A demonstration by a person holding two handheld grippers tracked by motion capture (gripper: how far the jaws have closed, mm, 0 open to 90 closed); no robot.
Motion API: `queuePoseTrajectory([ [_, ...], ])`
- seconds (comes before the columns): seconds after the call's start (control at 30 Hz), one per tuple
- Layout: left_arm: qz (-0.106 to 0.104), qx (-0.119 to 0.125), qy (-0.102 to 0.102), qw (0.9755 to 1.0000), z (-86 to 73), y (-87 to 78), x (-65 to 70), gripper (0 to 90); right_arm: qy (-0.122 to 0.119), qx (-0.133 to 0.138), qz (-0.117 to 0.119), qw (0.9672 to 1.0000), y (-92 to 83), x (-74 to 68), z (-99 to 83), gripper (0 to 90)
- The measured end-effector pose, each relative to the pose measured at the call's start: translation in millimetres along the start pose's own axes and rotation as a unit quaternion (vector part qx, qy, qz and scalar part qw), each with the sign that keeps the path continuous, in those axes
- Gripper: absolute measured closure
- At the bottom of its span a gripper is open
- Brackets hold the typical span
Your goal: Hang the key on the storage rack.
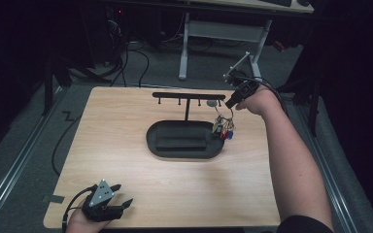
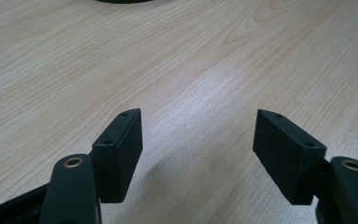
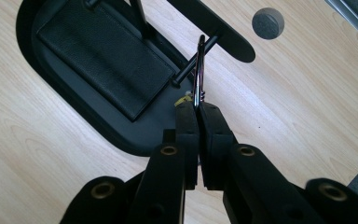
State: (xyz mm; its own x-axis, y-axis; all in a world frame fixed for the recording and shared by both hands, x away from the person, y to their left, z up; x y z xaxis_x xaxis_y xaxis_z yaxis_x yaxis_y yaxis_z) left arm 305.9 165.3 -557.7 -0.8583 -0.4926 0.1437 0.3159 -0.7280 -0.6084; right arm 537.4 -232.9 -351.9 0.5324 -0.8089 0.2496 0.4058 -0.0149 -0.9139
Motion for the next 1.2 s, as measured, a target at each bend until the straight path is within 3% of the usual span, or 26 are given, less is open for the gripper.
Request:
queuePoseTrajectory([
  [0.4, 0.001, -0.004, -0.003, 1.0000, -0.1, -1.0, -0.3, 33.6, -0.005, 0.006, -0.010, 0.9999, 11.1, -2.6, 4.8, 87.3],
  [0.6, -0.003, -0.010, -0.002, 0.9999, -0.5, -1.9, 0.3, 33.6, -0.001, 0.012, -0.031, 0.9995, 11.9, -2.1, 5.9, 85.4],
  [0.93, 0.000, -0.005, -0.007, 1.0000, -1.7, -4.1, -0.9, 33.5, 0.019, 0.033, -0.045, 0.9983, -1.2, -4.1, 4.1, 79.5],
  [1.2, -0.003, -0.004, -0.007, 1.0000, -0.9, -2.1, -1.0, 33.3, 0.016, 0.046, -0.053, 0.9974, -10.4, -13.5, -8.4, 75.0],
])
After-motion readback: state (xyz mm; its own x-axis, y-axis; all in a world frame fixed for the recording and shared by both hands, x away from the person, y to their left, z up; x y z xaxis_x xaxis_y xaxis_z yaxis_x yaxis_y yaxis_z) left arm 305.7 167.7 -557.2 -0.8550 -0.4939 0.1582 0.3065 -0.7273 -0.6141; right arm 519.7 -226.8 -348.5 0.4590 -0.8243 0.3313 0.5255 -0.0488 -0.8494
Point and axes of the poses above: each handheld gripper's, and its own axes: y roughly forward along the jaws, z roughly out of its top, x roughly to its right, the point moved 5 cm from there along y, roughly forward along the jaws, and after that the axes turned 14 degrees about -z, right-handed, at the moved point
